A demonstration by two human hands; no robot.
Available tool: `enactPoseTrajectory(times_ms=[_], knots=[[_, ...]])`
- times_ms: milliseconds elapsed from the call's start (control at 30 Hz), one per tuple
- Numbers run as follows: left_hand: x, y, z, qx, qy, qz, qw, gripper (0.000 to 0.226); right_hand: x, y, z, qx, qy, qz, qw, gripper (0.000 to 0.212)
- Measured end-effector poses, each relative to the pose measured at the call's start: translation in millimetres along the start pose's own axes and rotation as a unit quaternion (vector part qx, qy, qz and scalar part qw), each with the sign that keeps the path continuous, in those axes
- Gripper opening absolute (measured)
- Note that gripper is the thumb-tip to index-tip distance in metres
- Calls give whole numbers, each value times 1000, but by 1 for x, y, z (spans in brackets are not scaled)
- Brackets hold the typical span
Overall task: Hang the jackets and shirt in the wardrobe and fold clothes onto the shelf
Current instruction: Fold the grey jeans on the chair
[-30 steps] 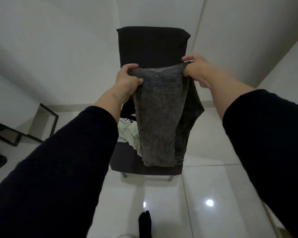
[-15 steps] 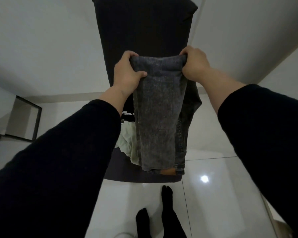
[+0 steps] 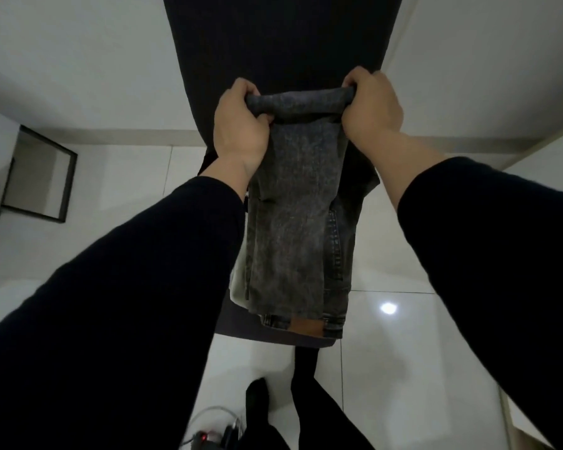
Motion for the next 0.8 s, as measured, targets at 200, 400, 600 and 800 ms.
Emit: enactPoseTrajectory(times_ms=[200, 400, 600, 800], knots=[[-25, 18, -2, 3, 23, 8, 1000, 25, -30, -5, -2, 9, 4, -16, 1000, 29], [-79, 35, 20, 27, 33, 23, 999, 33, -89, 5, 12, 3, -11, -22, 1000, 30], [-152, 65, 34, 36, 67, 50, 996, 26, -179, 11, 19, 13, -22, -63, 998, 31], [-216, 119, 31, 74, 58, 86, 992, 16, -266, 5, -11, 35, 8, -102, 994, 37]])
Point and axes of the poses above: each hand's wrist, its own x-axis towards the middle knuckle, its own z-axis out of the back of the hand, y = z × x, the point moved 9 cm from there along x, towards the middle knuckle, and after that the axes turned 12 degrees about z, right-handed, at the moved point
